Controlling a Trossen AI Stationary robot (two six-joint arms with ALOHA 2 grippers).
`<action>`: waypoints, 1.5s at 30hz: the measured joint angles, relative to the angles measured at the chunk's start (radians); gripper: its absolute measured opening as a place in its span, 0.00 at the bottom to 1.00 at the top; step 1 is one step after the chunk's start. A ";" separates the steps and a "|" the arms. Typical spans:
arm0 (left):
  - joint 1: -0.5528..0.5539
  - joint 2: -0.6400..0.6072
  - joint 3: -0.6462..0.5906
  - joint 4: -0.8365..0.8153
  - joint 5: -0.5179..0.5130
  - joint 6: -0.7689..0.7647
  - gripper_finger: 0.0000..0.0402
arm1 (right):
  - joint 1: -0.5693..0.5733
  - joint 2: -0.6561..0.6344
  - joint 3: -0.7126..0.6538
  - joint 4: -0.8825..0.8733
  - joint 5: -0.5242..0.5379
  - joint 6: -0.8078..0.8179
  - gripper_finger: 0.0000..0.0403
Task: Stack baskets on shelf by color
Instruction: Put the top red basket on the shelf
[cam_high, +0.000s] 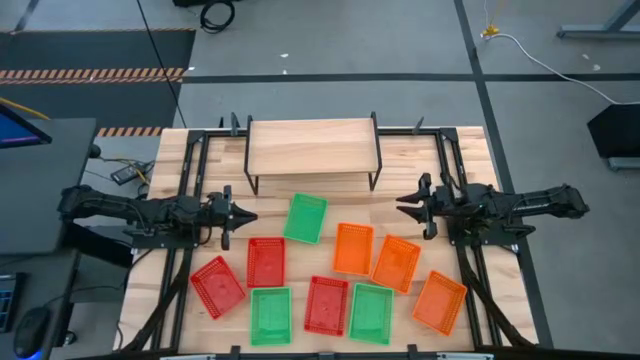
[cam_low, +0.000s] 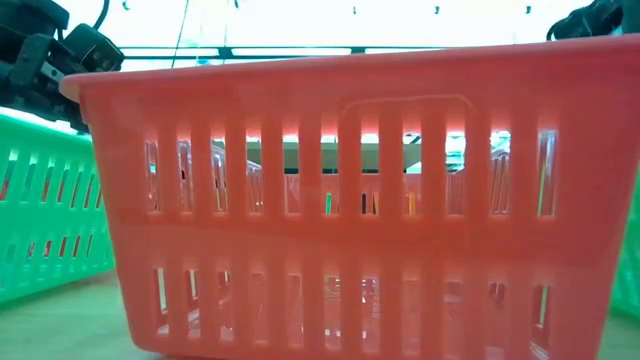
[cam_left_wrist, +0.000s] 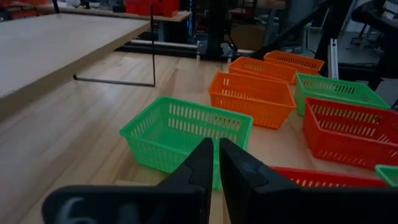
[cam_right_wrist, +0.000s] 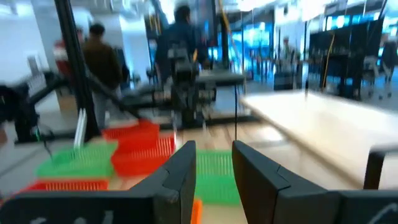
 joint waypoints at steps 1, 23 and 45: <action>0.000 0.000 0.000 0.002 0.000 0.000 0.08 | 0.000 0.000 0.000 0.030 -0.002 0.000 0.27; 0.000 0.000 0.000 -0.006 0.000 -0.054 0.06 | 0.000 0.000 0.000 0.198 -0.002 0.026 0.27; 0.000 0.000 0.000 -0.006 0.000 -0.051 0.08 | 0.000 0.000 0.000 0.197 -0.002 0.027 0.27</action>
